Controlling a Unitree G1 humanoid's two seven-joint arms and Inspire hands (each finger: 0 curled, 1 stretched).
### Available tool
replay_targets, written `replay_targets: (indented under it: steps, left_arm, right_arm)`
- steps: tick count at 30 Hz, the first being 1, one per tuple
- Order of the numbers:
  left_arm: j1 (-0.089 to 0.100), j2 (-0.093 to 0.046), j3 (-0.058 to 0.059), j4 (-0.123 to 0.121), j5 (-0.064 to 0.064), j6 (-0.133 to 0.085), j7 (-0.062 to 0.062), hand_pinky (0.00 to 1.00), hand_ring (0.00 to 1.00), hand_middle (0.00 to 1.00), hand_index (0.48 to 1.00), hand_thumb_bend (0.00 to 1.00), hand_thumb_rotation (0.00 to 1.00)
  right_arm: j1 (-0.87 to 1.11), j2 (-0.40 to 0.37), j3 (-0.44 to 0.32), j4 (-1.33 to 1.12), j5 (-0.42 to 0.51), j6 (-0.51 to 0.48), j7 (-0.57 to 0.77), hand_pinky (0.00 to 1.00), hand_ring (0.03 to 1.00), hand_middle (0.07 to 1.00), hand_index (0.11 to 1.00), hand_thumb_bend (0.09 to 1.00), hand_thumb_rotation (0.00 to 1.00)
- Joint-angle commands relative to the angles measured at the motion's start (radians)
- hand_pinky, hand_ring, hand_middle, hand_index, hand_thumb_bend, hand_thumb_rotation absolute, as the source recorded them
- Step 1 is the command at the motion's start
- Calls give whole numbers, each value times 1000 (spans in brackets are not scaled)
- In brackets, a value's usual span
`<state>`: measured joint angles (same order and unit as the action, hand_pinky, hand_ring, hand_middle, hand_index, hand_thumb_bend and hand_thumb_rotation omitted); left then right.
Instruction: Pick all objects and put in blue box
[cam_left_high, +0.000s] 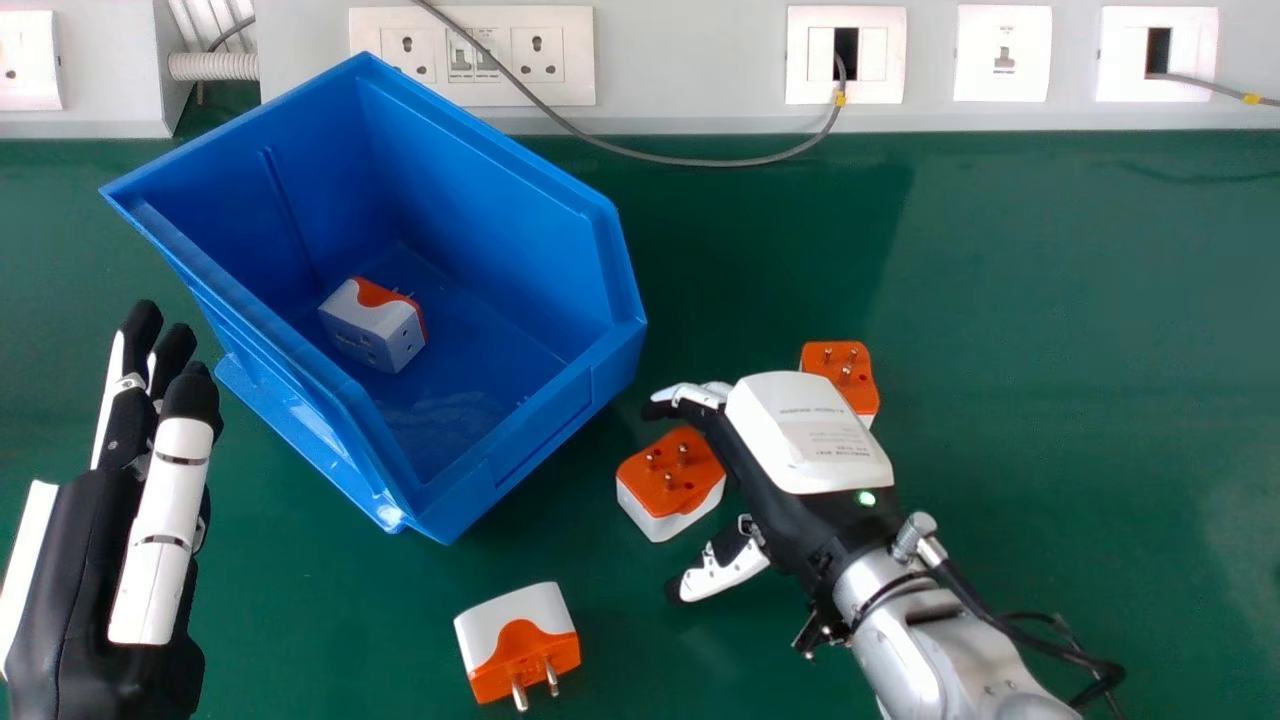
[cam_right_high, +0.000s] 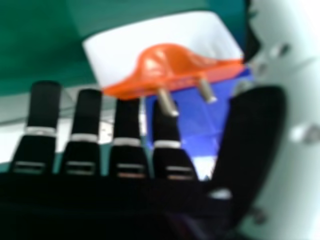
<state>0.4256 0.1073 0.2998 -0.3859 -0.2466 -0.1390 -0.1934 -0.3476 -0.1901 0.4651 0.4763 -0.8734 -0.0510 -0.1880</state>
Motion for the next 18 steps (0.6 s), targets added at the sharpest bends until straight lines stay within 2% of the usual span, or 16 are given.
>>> replay_targets:
  steps: [1,8,13,18]
  left_arm:
    - [2,10,7,-34,-5,1,4,1000,1000,1000,1000,511,831]
    - [2,12,13,-34,-4,5,7,1000,1000,1000,1000,502,828]
    - [-2,10,9,-38,5,12,15,999,1000,1000,1000,500,826]
    - [-1,10,5,-49,8,19,18,998,1000,1000,1000,488,826]
  right_arm:
    - [-51,5,4,11,11,12,11,599,741,769,745,854,114]
    - [-99,5,21,49,13,50,36,602,743,771,745,851,109]
    - [-128,14,27,77,21,59,34,600,743,771,742,848,98]
    - [-161,28,37,111,21,68,32,600,743,772,738,847,89]
